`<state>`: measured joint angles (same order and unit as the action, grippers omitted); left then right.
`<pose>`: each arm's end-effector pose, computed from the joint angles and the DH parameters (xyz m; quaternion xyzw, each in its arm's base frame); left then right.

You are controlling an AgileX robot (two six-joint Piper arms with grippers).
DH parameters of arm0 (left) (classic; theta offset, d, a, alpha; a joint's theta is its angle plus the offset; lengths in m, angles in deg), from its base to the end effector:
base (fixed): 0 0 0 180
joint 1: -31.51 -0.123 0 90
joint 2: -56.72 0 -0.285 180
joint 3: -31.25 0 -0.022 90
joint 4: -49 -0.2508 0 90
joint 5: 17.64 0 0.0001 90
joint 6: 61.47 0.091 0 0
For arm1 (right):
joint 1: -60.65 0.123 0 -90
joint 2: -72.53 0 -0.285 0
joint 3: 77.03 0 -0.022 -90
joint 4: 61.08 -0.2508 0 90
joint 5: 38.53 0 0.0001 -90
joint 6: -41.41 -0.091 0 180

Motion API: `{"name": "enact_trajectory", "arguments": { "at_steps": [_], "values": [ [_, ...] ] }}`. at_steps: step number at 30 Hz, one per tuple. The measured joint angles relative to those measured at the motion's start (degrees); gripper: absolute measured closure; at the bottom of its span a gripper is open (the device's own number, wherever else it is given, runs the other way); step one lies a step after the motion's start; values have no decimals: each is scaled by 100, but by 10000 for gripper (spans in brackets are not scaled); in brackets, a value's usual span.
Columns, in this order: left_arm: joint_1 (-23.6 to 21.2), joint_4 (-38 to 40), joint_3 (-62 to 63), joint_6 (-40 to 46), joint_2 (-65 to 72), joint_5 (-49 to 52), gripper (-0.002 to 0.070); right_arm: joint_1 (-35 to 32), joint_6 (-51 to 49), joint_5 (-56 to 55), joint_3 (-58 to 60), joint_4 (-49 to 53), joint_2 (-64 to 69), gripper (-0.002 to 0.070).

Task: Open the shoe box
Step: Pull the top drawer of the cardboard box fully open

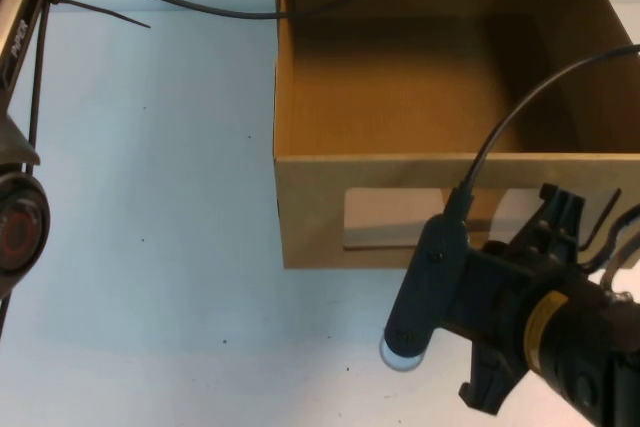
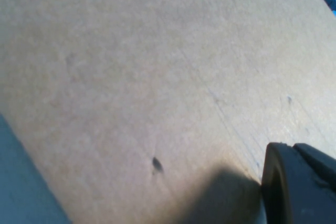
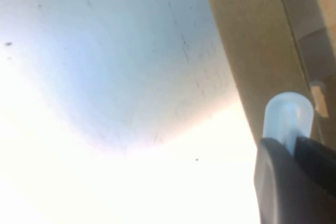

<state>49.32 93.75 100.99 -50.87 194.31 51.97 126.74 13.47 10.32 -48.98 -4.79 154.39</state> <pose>0.4449 -0.2060 0.3859 0.2171 0.8339 -0.4010 0.3109 0.1520 0.2020 0.2842 -0.5097 0.7408 -0.1581 0.4080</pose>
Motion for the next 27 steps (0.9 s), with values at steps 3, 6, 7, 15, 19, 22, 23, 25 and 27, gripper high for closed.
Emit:
{"name": "enact_trajectory", "arguments": {
  "at_steps": [3, 6, 7, 15, 19, 22, 23, 25, 27],
  "values": [
    [0, 12, 0, 0, 0, 0, 679, 84, 43, 94, 0, -176, -69, 667],
    [0, 12, 0, 0, 4, 0, 679, 86, 43, 80, 10, -345, -69, 660],
    [0, 12, 0, 0, 4, 0, 679, 86, 43, 58, 10, -413, -69, 648],
    [0, -102, 0, 0, -58, 0, 679, 86, 182, 141, 10, -1001, -103, 322],
    [0, -369, -48, 0, -234, 37, 679, 86, 624, 353, -167, -1729, -243, 327],
    [0, -642, -60, 0, -429, 170, 679, 86, 1095, 564, -423, -2473, -414, 376],
    [0, -698, -69, 0, -512, 216, 679, 86, 1225, 628, -501, -2732, -485, 388],
    [-11, -755, -69, 0, -678, 235, 679, 86, 1491, 828, -711, -3179, -632, 419],
    [-11, -785, -73, 0, -867, 258, 679, 86, 1638, 1082, -930, -3486, -771, 447]
  ]
}}
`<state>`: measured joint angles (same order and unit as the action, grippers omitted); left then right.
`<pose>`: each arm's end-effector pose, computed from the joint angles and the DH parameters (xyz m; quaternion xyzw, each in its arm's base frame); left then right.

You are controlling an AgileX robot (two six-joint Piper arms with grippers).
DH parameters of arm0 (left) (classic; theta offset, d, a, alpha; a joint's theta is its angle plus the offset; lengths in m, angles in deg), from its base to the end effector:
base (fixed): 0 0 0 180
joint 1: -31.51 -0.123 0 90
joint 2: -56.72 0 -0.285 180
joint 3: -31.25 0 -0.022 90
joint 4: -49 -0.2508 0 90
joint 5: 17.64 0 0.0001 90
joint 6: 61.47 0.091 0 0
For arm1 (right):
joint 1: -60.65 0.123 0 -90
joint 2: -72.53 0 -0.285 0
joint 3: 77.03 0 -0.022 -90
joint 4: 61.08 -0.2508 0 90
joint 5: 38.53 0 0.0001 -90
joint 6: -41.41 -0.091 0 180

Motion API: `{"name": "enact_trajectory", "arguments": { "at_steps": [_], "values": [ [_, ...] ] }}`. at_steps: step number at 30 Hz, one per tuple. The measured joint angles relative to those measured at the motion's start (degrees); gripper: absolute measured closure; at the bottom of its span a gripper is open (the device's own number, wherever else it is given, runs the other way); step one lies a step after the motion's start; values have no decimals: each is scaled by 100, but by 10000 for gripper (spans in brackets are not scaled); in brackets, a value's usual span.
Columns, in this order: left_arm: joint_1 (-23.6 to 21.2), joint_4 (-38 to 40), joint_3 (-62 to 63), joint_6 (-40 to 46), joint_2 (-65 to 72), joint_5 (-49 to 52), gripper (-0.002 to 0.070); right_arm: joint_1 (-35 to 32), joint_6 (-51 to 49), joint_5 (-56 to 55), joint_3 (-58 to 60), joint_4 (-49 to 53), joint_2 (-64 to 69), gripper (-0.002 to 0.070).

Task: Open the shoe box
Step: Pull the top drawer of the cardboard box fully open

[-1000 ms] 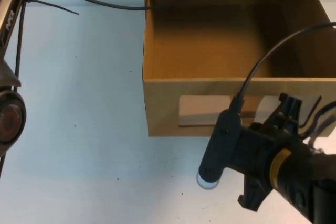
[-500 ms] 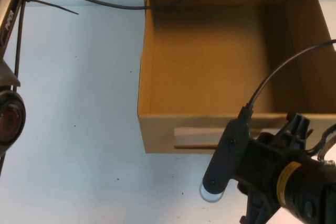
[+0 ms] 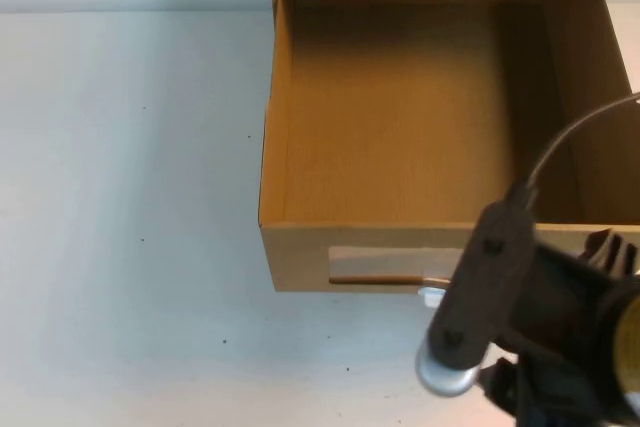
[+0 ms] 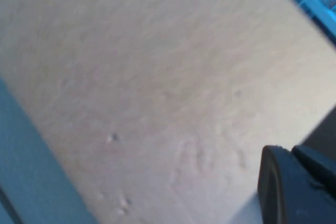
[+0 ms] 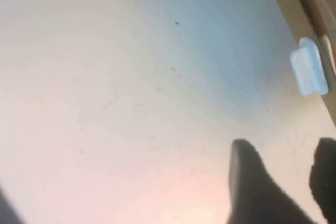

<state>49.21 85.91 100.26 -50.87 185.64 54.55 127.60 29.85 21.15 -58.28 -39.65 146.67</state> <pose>0.4069 -0.1845 0.4435 0.2448 0.8323 -0.3380 0.3648 0.1109 0.1873 0.3311 -0.4907 0.8205 0.0094 0.2931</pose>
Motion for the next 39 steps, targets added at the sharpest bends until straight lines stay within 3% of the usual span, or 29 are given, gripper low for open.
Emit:
{"name": "enact_trajectory", "arguments": {
  "at_steps": [9, 13, 17, 21, 27, 33, 39],
  "values": [
    [0, -359, 0, 184, -1055, 37, 679, 0, 12, 601, -1122, -561, -773, 580],
    [0, -807, 0, 373, -1695, 66, 679, 10, -530, 919, -1307, 329, -947, 664],
    [0, -1107, -162, 534, -2400, 80, 679, -109, -1098, 1160, -1313, 1453, -950, 682],
    [0, -1338, -913, 681, -3240, 80, 679, -561, -1245, 1173, -1326, 1895, -950, 687],
    [0, -1898, -3476, 712, -5011, -516, 679, -1924, -1274, 643, -1341, 1855, -950, 687],
    [0, -2059, -7041, 823, -7287, -2526, 679, -3238, -868, -131, -1341, 1082, -950, 689],
    [0, -2111, -9644, 911, -9394, -3880, 679, -3944, -579, -358, -1330, 506, -950, 689]
  ]
}}
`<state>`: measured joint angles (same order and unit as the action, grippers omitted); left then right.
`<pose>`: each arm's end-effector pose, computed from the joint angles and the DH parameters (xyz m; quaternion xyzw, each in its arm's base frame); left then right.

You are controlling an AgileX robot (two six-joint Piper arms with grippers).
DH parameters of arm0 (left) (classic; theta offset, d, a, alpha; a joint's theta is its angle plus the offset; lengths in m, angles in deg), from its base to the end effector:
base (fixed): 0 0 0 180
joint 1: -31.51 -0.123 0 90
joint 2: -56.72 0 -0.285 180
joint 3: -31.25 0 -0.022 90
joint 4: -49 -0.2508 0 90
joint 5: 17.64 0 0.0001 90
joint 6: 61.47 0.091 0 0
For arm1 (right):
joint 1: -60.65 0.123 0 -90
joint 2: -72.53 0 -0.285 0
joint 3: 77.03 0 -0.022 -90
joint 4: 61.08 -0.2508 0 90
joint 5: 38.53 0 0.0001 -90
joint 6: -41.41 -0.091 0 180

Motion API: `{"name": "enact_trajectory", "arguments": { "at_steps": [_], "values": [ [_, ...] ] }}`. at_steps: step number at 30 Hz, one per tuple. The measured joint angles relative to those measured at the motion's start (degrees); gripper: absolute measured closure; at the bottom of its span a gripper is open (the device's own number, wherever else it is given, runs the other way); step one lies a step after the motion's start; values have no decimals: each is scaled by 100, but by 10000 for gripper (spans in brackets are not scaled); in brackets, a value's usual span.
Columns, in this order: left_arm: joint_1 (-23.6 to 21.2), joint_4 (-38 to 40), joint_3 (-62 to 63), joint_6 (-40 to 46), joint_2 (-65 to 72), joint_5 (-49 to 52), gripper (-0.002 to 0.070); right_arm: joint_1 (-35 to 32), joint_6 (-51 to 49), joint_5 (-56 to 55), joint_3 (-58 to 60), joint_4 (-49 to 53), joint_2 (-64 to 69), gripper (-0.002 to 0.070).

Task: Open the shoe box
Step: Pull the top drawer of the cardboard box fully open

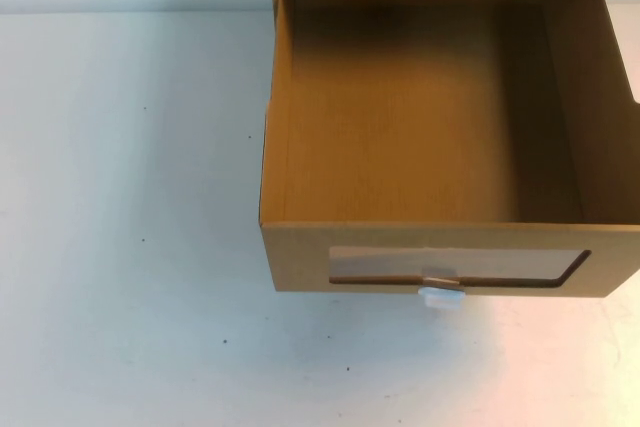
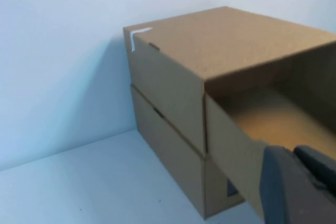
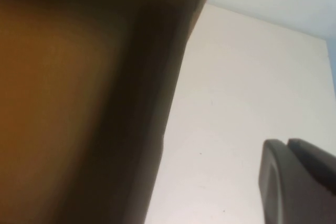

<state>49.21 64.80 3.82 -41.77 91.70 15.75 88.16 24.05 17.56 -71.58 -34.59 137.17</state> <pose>0.0608 -0.0338 0.4144 0.2030 0.7072 -0.1215 0.6663 0.1725 0.0518 0.4403 -0.1046 0.8621 -0.0421 0.4940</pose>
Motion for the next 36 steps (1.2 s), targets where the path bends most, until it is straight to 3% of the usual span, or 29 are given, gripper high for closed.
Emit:
{"name": "enact_trajectory", "arguments": {
  "at_steps": [10, 20, 36],
  "values": [
    [0, -25, -2780, -1, -2228, -1212, 679, -179, 61, -36, 0, -148, 0, 689],
    [0, 58, -4766, -117, -2684, -2228, 679, -179, 61, -36, 0, -206, 0, 689],
    [0, 67, -5127, -130, -2684, -2339, 679, -179, 61, -307, 8, -788, 0, 689]
  ]
}}
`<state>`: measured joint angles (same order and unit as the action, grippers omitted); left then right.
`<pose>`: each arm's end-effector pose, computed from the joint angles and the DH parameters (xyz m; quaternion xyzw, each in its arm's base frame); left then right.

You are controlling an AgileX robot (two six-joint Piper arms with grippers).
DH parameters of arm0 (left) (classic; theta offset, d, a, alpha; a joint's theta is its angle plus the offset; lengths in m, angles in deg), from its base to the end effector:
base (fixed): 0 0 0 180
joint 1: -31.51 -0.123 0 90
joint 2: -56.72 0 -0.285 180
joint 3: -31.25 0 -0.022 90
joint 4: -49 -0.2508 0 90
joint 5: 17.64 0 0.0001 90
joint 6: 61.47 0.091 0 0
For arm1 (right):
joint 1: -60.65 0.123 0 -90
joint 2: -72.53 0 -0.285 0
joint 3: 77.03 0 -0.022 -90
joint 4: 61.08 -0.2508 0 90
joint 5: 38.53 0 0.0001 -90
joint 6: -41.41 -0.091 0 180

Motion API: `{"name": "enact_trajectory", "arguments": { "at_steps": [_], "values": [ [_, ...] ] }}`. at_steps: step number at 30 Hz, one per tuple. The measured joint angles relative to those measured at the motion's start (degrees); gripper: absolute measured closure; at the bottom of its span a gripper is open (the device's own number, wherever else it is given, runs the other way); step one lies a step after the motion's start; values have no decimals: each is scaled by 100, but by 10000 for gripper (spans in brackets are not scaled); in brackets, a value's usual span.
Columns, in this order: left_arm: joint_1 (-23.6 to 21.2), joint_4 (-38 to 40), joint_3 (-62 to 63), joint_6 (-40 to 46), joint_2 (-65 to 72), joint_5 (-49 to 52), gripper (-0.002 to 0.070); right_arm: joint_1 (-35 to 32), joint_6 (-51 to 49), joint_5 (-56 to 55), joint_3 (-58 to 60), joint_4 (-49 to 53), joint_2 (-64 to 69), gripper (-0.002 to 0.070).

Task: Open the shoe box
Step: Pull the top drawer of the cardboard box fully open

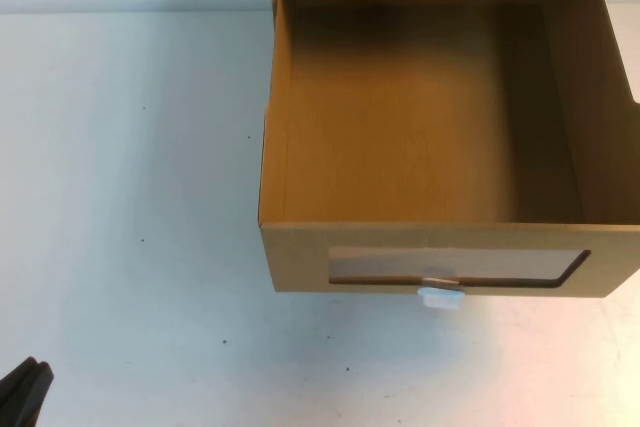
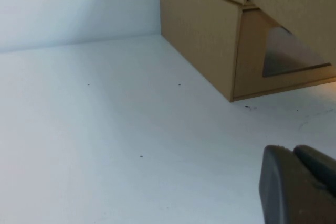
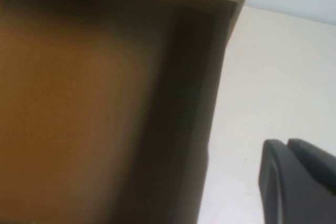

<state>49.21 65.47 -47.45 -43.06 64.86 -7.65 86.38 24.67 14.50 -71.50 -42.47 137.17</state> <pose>0.0533 -0.0217 0.1889 0.1448 0.7314 -0.1081 0.6576 0.1733 0.0577 0.4400 -0.0921 0.8635 0.0210 0.4954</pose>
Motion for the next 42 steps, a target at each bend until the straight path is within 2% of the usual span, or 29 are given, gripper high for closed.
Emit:
{"name": "enact_trajectory", "arguments": {
  "at_steps": [12, 25, 30, 34, 38, 42],
  "values": [
    [0, 0, 0, 0, 0, 0, 679, 0, 0, 106, 0, -361, 0, 689],
    [0, 3, 0, 0, 0, 0, 679, -76, 0, -177, 27, 332, 63, 689],
    [0, 3, 0, 0, 0, 0, 679, -985, 0, -1870, 833, 98, -40, 690],
    [0, 13, 0, 0, 0, 0, 679, -1925, 0, -3666, 2358, -70, -698, 690],
    [0, 13, 0, 0, 0, 0, 679, -2582, 0, -5245, 3982, -103, -1484, 689],
    [0, 13, 0, 0, 0, 0, 679, -2955, 0, -5884, 5516, -480, -2396, 689]
  ]
}}
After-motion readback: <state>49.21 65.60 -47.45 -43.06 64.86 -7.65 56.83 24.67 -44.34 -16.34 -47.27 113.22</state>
